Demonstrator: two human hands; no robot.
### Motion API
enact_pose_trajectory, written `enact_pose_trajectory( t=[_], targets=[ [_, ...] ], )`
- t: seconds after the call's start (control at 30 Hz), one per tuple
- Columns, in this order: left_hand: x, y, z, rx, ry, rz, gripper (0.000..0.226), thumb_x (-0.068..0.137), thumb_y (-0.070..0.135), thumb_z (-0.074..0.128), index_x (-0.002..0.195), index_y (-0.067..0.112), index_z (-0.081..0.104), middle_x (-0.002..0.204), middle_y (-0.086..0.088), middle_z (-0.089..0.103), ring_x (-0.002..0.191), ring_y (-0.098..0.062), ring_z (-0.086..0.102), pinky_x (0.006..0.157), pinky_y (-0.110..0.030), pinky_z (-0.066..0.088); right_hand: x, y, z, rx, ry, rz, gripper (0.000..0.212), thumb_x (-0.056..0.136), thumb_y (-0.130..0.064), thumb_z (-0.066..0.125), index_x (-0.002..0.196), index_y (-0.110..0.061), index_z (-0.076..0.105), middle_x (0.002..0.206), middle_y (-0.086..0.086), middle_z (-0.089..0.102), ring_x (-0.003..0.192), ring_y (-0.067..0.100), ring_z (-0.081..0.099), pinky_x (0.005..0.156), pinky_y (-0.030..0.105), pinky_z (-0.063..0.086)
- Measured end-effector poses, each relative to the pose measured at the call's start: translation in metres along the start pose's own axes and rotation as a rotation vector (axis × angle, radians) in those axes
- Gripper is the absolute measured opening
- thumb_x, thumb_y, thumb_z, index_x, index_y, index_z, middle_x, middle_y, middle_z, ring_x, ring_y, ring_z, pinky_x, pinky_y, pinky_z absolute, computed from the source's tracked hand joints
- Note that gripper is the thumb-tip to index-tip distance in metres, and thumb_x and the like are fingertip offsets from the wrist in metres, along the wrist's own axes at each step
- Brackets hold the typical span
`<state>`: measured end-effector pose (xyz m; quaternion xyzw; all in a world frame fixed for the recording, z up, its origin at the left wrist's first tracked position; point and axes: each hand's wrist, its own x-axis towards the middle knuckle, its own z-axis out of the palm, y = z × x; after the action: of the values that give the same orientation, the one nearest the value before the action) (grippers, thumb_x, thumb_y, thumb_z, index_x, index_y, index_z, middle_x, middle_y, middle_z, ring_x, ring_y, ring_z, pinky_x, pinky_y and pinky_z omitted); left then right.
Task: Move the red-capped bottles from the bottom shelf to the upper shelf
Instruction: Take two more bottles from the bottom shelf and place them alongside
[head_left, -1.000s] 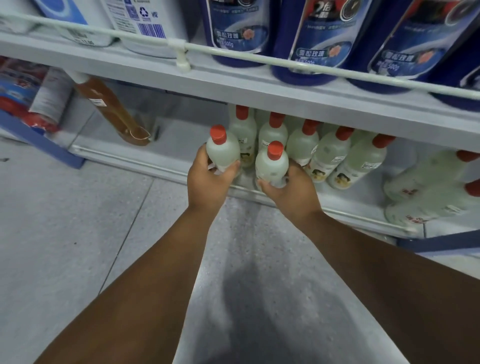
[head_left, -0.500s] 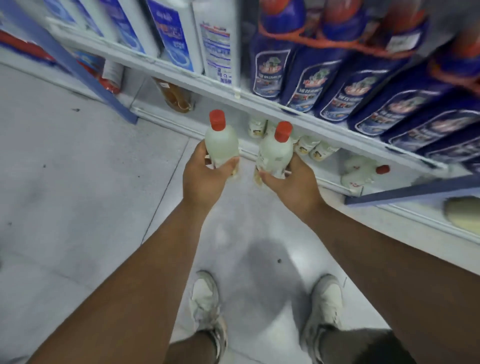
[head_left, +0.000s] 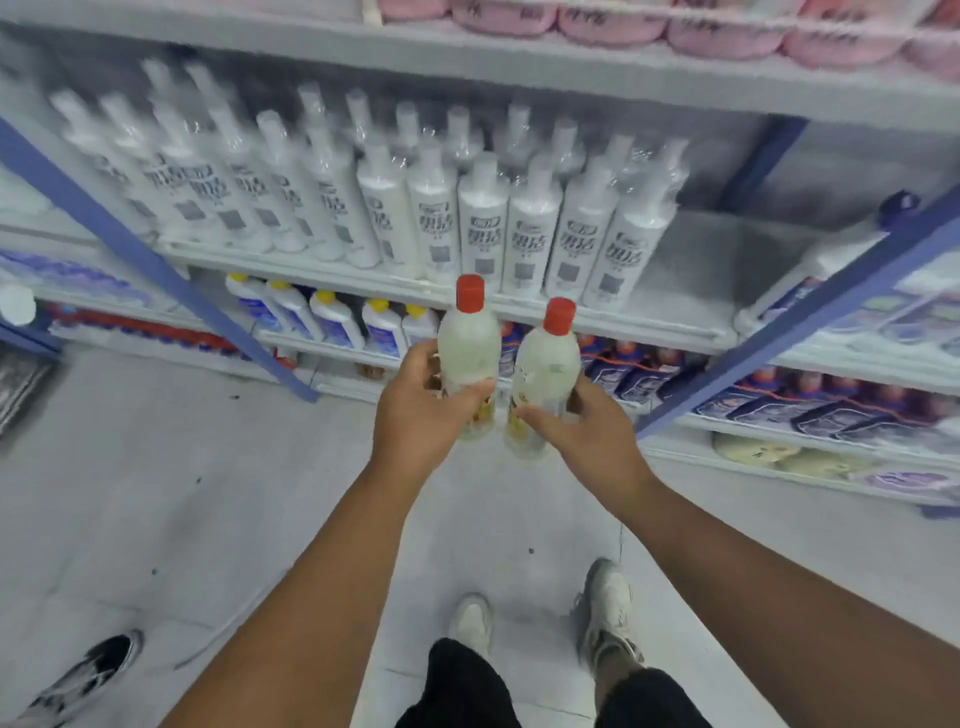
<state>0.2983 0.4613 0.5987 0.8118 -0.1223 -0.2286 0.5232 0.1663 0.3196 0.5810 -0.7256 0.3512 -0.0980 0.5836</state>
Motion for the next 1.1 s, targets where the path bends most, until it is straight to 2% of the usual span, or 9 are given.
enact_pose_trajectory(
  t=[0.17, 0.3, 0.43, 0.57, 0.67, 0.73, 0.87, 1.0, 1.1],
  targets=[
    [-0.029, 0.101, 0.005, 0.015, -0.12, 0.167, 0.049, 0.072, 0.039, 0.086, 0.112, 0.045, 0.059, 0.103, 0.022, 0.07, 0.095, 0.006, 0.065, 0.085, -0.024, 0.054, -0.044, -0.082, -0.069, 0.053, 0.192, -0.1, 0.031, 0.078, -0.037, 0.083, 0.107, -0.031, 0.073, 0.108, -0.004, 0.068, 0.1, 0.012, 0.067, 0.088, 0.031, 0.055],
    [-0.053, 0.175, 0.028, 0.019, -0.227, 0.295, 0.045, 0.077, 0.032, 0.085, 0.111, 0.043, 0.058, 0.1, 0.02, 0.069, 0.084, 0.015, 0.062, 0.068, -0.009, 0.05, -0.074, -0.119, -0.142, 0.102, 0.271, -0.111, 0.035, 0.074, -0.038, 0.085, 0.106, -0.031, 0.073, 0.111, -0.005, 0.072, 0.101, 0.007, 0.069, 0.089, 0.032, 0.058],
    [-0.08, 0.239, 0.071, 0.009, -0.294, 0.41, 0.048, 0.077, 0.032, 0.084, 0.113, 0.046, 0.056, 0.1, 0.021, 0.067, 0.085, 0.014, 0.061, 0.065, -0.01, 0.045, -0.11, -0.136, -0.218, 0.198, 0.356, -0.159, 0.038, 0.082, -0.023, 0.083, 0.114, -0.035, 0.068, 0.111, -0.014, 0.074, 0.101, -0.001, 0.069, 0.08, 0.019, 0.056],
    [-0.112, 0.29, 0.134, -0.035, -0.357, 0.485, 0.046, 0.076, 0.032, 0.085, 0.114, 0.041, 0.06, 0.099, 0.02, 0.069, 0.082, 0.014, 0.063, 0.066, -0.01, 0.049, -0.146, -0.128, -0.295, 0.267, 0.441, -0.208, 0.039, 0.086, -0.022, 0.08, 0.115, -0.043, 0.065, 0.112, -0.019, 0.074, 0.106, 0.002, 0.069, 0.086, 0.031, 0.058],
    [-0.148, 0.324, 0.199, -0.06, -0.409, 0.504, 0.052, 0.065, 0.048, 0.086, 0.111, 0.045, 0.062, 0.104, 0.021, 0.072, 0.094, 0.002, 0.068, 0.082, -0.032, 0.059, -0.178, -0.109, -0.364, 0.297, 0.51, -0.236, 0.036, 0.088, -0.025, 0.077, 0.113, -0.047, 0.065, 0.115, -0.022, 0.072, 0.11, 0.004, 0.067, 0.091, 0.033, 0.056],
    [-0.161, 0.336, 0.225, -0.09, -0.417, 0.503, 0.058, 0.061, 0.054, 0.085, 0.113, 0.046, 0.063, 0.105, 0.021, 0.073, 0.097, -0.002, 0.07, 0.084, -0.037, 0.059, -0.19, -0.102, -0.392, 0.297, 0.52, -0.244, 0.038, 0.088, -0.026, 0.077, 0.116, -0.047, 0.061, 0.114, -0.024, 0.07, 0.107, -0.002, 0.066, 0.088, 0.027, 0.055],
    [-0.221, 0.374, 0.31, -0.108, -0.436, 0.548, 0.045, 0.076, 0.029, 0.086, 0.116, 0.035, 0.066, 0.103, 0.015, 0.075, 0.093, -0.003, 0.071, 0.078, -0.026, 0.058, -0.235, -0.083, -0.485, 0.3, 0.574, -0.266, 0.05, 0.09, -0.023, 0.076, 0.132, -0.033, 0.05, 0.12, -0.022, 0.063, 0.098, -0.016, 0.062, 0.079, 0.016, 0.053],
    [-0.274, 0.405, 0.381, -0.162, -0.494, 0.548, 0.046, 0.076, 0.028, 0.086, 0.116, 0.034, 0.065, 0.1, 0.013, 0.075, 0.091, -0.003, 0.071, 0.072, -0.019, 0.053, -0.277, -0.064, -0.564, 0.291, 0.617, -0.273, 0.045, 0.089, -0.02, 0.076, 0.127, -0.034, 0.055, 0.123, -0.015, 0.068, 0.111, 0.004, 0.067, 0.096, 0.034, 0.054],
    [-0.304, 0.427, 0.424, -0.172, -0.548, 0.549, 0.043, 0.077, 0.032, 0.085, 0.113, 0.04, 0.063, 0.102, 0.014, 0.075, 0.092, -0.002, 0.071, 0.073, -0.02, 0.052, -0.302, -0.054, -0.611, 0.281, 0.646, -0.284, 0.048, 0.091, -0.021, 0.075, 0.131, -0.037, 0.054, 0.127, -0.013, 0.067, 0.113, 0.004, 0.066, 0.096, 0.031, 0.053]
  ],
)
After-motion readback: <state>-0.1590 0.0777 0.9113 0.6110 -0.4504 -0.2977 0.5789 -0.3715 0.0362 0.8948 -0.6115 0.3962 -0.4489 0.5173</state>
